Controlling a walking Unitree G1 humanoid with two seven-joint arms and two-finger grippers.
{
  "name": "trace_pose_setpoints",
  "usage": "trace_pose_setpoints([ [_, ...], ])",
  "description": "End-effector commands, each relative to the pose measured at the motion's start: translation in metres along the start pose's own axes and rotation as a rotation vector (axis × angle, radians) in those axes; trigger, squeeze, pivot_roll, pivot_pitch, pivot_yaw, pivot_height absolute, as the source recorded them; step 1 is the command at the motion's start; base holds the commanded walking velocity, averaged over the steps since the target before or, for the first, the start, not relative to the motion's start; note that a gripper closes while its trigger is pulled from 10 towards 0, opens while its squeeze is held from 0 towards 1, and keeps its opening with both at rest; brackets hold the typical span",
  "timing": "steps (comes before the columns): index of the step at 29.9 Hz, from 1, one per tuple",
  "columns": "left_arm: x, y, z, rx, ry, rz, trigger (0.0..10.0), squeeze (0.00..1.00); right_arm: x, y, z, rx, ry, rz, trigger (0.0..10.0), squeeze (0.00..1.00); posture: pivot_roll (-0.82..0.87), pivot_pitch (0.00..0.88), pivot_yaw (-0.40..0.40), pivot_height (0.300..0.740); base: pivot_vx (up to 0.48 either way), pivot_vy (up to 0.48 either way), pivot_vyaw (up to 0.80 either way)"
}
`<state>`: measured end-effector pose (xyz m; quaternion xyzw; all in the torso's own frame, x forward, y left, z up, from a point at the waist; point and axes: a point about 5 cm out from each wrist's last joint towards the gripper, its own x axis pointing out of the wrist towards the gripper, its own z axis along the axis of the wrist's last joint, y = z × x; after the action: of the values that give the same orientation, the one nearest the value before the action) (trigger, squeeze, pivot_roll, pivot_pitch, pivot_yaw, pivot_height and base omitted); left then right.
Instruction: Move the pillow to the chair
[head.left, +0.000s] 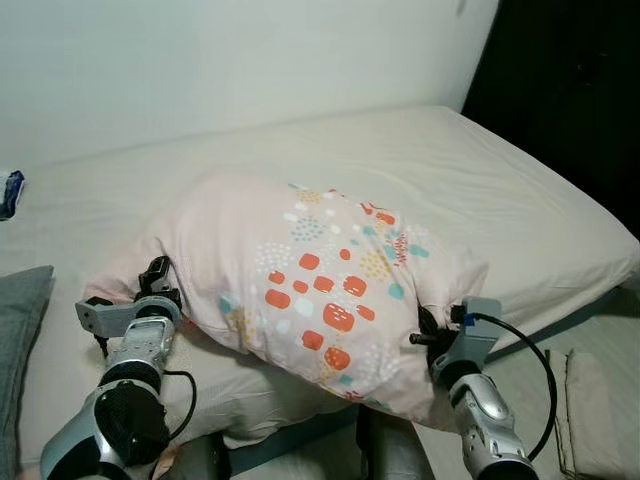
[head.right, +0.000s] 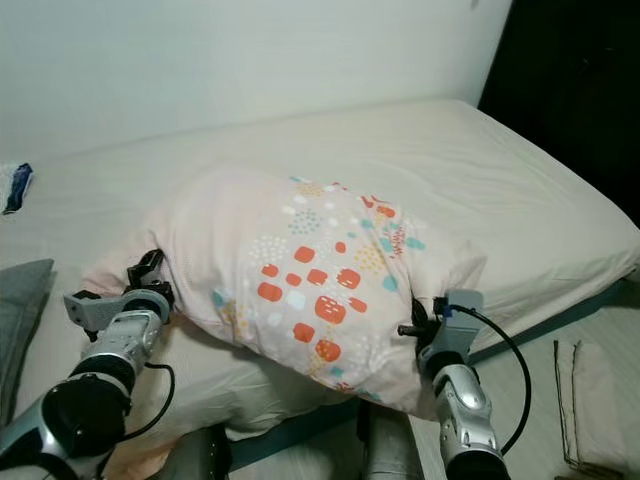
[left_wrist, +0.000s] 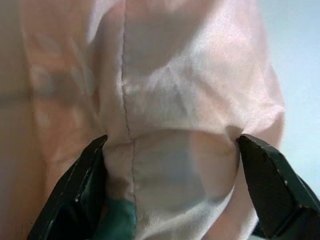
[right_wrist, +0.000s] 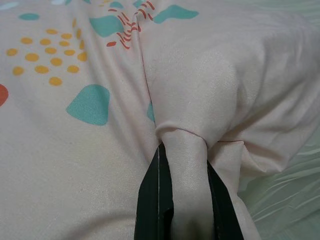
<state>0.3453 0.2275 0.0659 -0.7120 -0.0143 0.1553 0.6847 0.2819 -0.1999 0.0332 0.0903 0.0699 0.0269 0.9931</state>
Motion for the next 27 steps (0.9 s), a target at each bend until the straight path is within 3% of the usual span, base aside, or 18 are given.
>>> trace_pose_setpoints([
  [1,0.003,-0.008,-0.005,-0.03,0.0,-0.039,10.0,1.0,-0.002,0.005,-0.008,0.012,0.034,0.02,0.0,0.0,-0.08,0.078,-0.012,0.581,0.0,0.0,0.0],
  [6,0.006,-0.023,0.01,-0.139,-0.088,-0.14,10.0,1.0,-0.003,0.005,-0.008,0.017,0.032,0.01,0.0,0.0,-0.08,0.068,-0.009,0.581,0.0,0.0,0.0],
  [11,0.009,-0.034,-0.003,-0.128,-0.027,-0.194,10.0,1.0,-0.004,0.005,-0.009,0.017,0.034,0.008,0.0,0.0,-0.07,0.064,-0.008,0.581,0.0,0.0,0.0],
  [12,0.009,-0.038,-0.023,-0.037,0.071,-0.21,10.0,1.0,-0.004,0.005,-0.009,0.017,0.035,0.008,0.0,0.0,-0.07,0.063,-0.007,0.581,0.0,0.0,0.0],
  [13,0.007,-0.036,-0.051,0.155,0.205,-0.202,10.0,1.0,-0.004,0.005,-0.009,0.017,0.036,0.008,0.0,0.0,-0.08,0.06,-0.006,0.581,0.0,0.0,0.0],
  [14,0.004,-0.033,-0.069,0.291,0.294,-0.201,10.0,1.0,-0.004,0.006,-0.009,0.016,0.036,0.008,0.0,0.0,-0.08,0.06,-0.006,0.581,0.0,0.0,0.0],
  [15,0.004,-0.033,-0.069,0.291,0.294,-0.201,10.0,1.0,-0.004,0.006,-0.009,0.016,0.036,0.008,0.0,0.0,-0.08,0.06,-0.006,0.581,0.0,0.0,0.0],
  [17,-0.003,-0.024,-0.094,0.466,0.415,-0.192,10.0,1.0,-0.003,0.006,-0.009,0.015,0.035,0.009,0.0,0.0,-0.08,0.058,-0.004,0.581,0.0,0.0,0.0],
  [19,-0.003,-0.024,-0.094,0.466,0.415,-0.192,10.0,1.0,-0.003,0.006,-0.009,0.015,0.035,0.009,0.0,0.0,-0.08,0.058,-0.004,0.581,0.0,0.0,0.0],
  [20,-0.008,-0.019,-0.111,0.58,0.481,-0.201,10.0,1.0,-0.004,0.005,-0.008,0.013,0.033,0.007,0.0,0.0,-0.08,0.057,-0.006,0.581,0.0,0.0,0.0],
  [21,-0.008,-0.019,-0.111,0.58,0.481,-0.201,10.0,1.0,-0.004,0.005,-0.008,0.013,0.033,0.007,0.0,0.0,-0.08,0.057,-0.006,0.581,0.0,0.0,0.0],
  [23,-0.012,-0.018,-0.123,0.753,0.528,-0.216,10.0,1.0,-0.004,0.004,-0.008,0.012,0.033,0.005,0.0,0.0,-0.08,0.058,-0.008,0.581,0.0,0.0,0.0],
  [24,-0.012,-0.018,-0.123,0.753,0.528,-0.216,10.0,1.0,-0.004,0.004,-0.008,0.012,0.033,0.005,0.0,0.0,-0.08,0.058,-0.008,0.581,0.0,0.0,0.0],
  [25,-0.014,-0.015,-0.128,0.863,0.546,-0.224,10.0,0.0,-0.004,0.004,-0.008,0.011,0.034,0.006,0.0,0.0,-0.08,0.057,-0.01,0.581,0.0,0.0,0.0],
  [26,-0.014,-0.015,-0.128,0.863,0.546,-0.224,10.0,0.0,-0.004,0.004,-0.008,0.011,0.034,0.006,0.0,0.0,-0.08,0.057,-0.01,0.581,0.0,0.0,0.0],
  [27,-0.015,-0.014,-0.13,0.93,0.556,-0.23,10.0,0.0,-0.004,0.004,-0.008,0.011,0.035,0.006,0.0,0.0,-0.08,0.057,-0.01,0.581,0.0,0.0,0.0],
])
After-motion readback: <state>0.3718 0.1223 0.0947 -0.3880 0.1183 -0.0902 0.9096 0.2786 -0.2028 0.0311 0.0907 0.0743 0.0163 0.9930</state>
